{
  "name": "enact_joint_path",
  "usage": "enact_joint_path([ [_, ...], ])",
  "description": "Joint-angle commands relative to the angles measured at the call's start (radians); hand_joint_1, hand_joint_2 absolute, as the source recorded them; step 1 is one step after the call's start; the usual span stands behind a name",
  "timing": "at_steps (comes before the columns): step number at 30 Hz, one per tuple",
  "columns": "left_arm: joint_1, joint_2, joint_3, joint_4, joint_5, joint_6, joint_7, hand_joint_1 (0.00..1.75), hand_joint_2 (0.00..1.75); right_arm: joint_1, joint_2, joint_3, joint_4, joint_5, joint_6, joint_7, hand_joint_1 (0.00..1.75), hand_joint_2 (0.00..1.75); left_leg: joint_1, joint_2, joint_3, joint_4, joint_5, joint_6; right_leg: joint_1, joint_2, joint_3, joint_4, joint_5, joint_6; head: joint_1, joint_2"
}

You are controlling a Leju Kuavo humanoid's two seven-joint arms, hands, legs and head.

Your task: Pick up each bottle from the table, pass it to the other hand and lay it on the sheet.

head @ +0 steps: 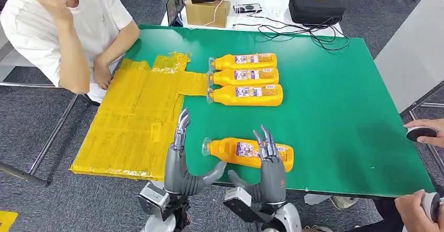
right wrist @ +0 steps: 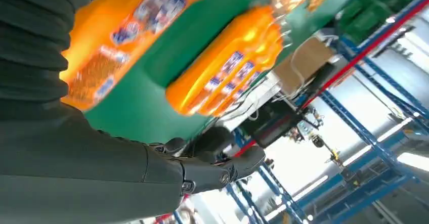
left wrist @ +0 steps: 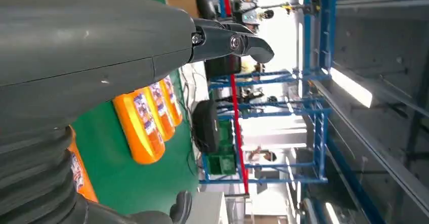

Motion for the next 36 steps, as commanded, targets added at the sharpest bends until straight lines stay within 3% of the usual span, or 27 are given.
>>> enact_joint_path([
  [1,0.032,0.016,0.046,-0.007,-0.021,-0.027,0.005,0.0,1.75,-0.063,-0.034,-0.075,0.102,0.124,0.069,0.105,0.0,1.75,0.001,0.003,0.007,-0.002,-0.002,-0.001,0.001,0.002,0.006,-0.002,-0.001,-0.002,0.0,0.0],
  [4,0.032,-0.005,0.077,-0.006,-0.084,-0.063,0.005,0.0,1.75,-0.083,-0.06,-0.083,0.118,0.244,0.058,0.162,0.0,1.75,0.0,0.002,0.004,-0.002,-0.001,-0.001,0.001,0.001,0.003,-0.002,0.0,-0.002,-0.001,0.0],
  [7,0.03,-0.006,0.081,-0.01,-0.091,-0.066,0.005,0.0,1.75,-0.1,-0.072,-0.084,0.147,0.292,0.122,0.213,0.0,1.75,0.001,0.002,0.005,-0.001,-0.002,0.0,0.001,0.001,0.004,-0.002,-0.001,-0.002,-0.001,0.0],
  [21,0.026,-0.004,0.106,-0.006,-0.134,-0.022,0.005,0.0,1.75,-0.12,-0.107,-0.078,0.141,0.342,0.225,0.3,0.0,1.75,0.0,0.001,0.002,-0.001,-0.001,0.0,0.001,0.001,0.002,-0.001,0.0,-0.001,-0.001,0.0],
  [24,0.026,-0.01,0.127,-0.006,-0.146,-0.03,0.005,0.0,1.75,-0.134,-0.118,-0.08,0.13,0.335,0.27,0.325,0.0,1.75,0.001,0.004,0.008,-0.001,-0.003,-0.001,0.002,0.003,0.008,-0.001,-0.002,-0.003,-0.001,0.0],
  [29,0.041,-0.02,0.149,-0.014,-0.167,-0.048,0.005,0.0,1.75,-0.125,-0.131,-0.074,0.117,0.369,0.302,0.358,0.0,1.75,0.0,0.001,0.003,-0.001,-0.001,0.0,0.001,0.001,0.002,-0.001,-0.001,-0.001,0.0,0.0],
  [36,0.027,-0.025,0.15,0.003,-0.179,-0.061,0.005,0.0,1.75,-0.178,-0.125,-0.075,0.205,0.36,0.323,0.353,0.0,1.75,0.001,0.003,0.005,-0.001,-0.002,-0.001,0.001,0.002,0.004,-0.001,-0.001,-0.002,-0.001,0.0],
])
